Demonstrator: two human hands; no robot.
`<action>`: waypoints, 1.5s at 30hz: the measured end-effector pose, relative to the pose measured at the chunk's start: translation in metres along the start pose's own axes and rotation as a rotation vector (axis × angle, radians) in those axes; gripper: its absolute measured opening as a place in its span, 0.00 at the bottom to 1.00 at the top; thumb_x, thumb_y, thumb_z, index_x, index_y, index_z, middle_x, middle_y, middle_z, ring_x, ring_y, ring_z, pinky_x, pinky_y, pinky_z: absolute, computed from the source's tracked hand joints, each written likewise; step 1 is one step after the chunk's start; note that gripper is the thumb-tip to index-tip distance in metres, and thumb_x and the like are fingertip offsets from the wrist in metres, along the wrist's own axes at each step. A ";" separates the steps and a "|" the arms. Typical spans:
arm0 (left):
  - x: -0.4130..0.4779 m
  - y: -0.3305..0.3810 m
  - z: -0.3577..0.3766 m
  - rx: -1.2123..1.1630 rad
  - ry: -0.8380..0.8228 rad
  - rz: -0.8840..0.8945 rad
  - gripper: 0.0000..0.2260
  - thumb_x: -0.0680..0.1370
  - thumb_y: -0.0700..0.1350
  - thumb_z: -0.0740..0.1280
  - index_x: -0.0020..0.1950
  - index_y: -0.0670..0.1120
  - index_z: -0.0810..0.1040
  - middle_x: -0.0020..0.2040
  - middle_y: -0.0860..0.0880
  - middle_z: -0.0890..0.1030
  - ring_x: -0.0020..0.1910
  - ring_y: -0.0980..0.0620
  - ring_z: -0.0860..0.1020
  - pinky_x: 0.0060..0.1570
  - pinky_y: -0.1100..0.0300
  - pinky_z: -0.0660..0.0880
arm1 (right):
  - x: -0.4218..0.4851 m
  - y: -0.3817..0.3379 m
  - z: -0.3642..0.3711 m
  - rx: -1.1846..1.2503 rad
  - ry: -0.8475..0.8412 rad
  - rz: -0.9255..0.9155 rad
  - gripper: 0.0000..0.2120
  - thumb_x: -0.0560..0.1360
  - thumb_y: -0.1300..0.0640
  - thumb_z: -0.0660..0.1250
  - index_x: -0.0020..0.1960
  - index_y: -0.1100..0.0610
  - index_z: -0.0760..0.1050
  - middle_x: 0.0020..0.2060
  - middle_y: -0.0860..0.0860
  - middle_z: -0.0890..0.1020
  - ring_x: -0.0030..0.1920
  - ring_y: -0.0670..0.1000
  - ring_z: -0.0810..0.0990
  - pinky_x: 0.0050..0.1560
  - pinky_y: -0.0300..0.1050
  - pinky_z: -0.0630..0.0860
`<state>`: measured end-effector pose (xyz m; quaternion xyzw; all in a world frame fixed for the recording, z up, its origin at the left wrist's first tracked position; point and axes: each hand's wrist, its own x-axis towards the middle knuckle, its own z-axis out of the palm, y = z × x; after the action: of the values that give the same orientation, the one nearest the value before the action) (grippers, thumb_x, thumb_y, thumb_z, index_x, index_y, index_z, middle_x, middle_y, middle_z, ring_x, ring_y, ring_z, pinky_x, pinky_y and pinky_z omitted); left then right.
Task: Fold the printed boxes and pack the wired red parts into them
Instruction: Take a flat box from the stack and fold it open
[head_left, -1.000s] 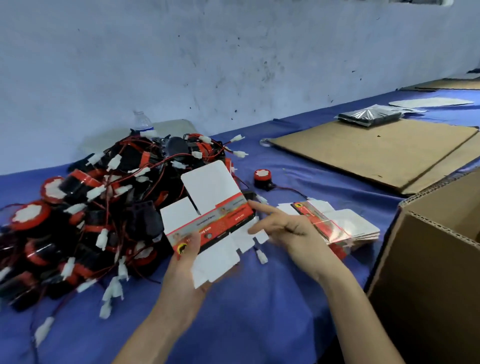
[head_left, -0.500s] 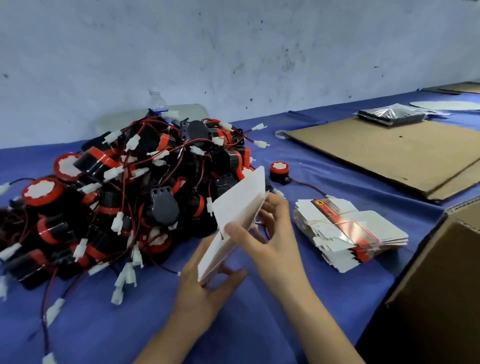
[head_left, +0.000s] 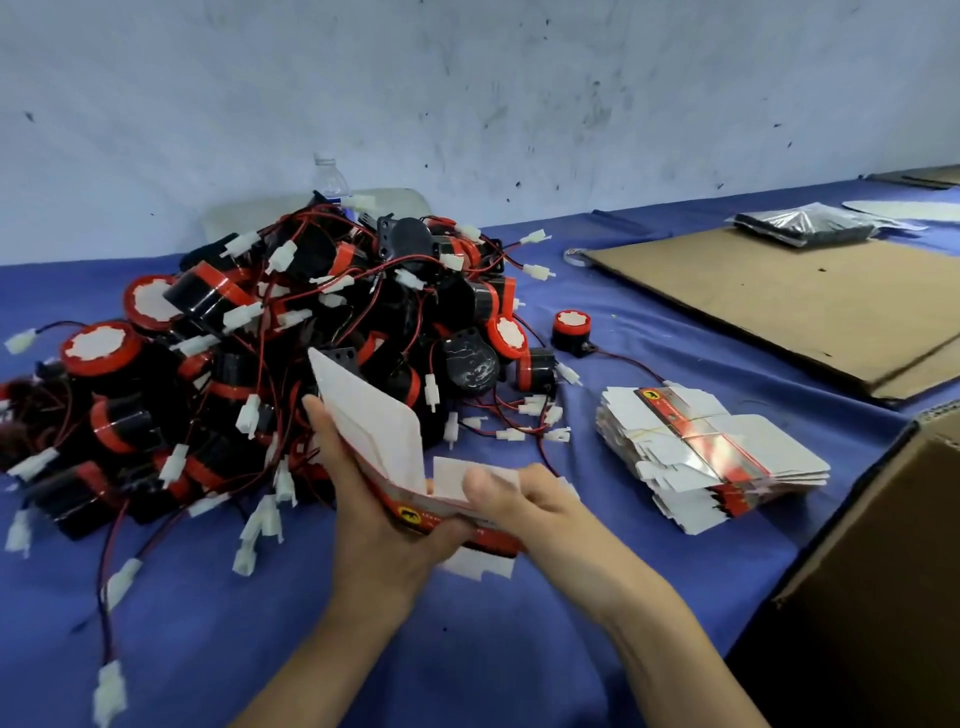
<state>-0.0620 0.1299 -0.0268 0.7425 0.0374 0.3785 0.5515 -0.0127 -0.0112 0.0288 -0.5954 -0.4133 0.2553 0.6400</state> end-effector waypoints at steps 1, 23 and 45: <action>0.001 0.001 -0.001 -0.020 -0.002 -0.002 0.55 0.59 0.55 0.74 0.74 0.69 0.40 0.73 0.65 0.63 0.70 0.61 0.68 0.59 0.67 0.72 | -0.001 0.000 -0.001 0.026 -0.002 0.008 0.14 0.76 0.44 0.62 0.52 0.49 0.82 0.45 0.47 0.84 0.48 0.43 0.80 0.52 0.35 0.74; -0.001 0.004 0.000 0.202 -0.345 0.324 0.39 0.67 0.66 0.72 0.74 0.63 0.59 0.77 0.53 0.55 0.76 0.51 0.57 0.68 0.65 0.64 | 0.001 0.010 -0.044 0.002 0.312 0.505 0.18 0.77 0.38 0.60 0.44 0.51 0.78 0.40 0.54 0.81 0.30 0.49 0.78 0.25 0.34 0.72; 0.000 0.017 -0.004 -0.178 -0.010 -0.107 0.13 0.76 0.57 0.60 0.57 0.53 0.72 0.46 0.61 0.79 0.46 0.63 0.77 0.45 0.71 0.73 | 0.009 0.015 0.004 -0.114 0.443 -0.219 0.16 0.74 0.57 0.67 0.59 0.44 0.76 0.54 0.42 0.81 0.57 0.45 0.78 0.53 0.45 0.77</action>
<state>-0.0703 0.1268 -0.0122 0.6892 0.0406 0.3467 0.6349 -0.0089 0.0010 0.0161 -0.6236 -0.3387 0.0243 0.7042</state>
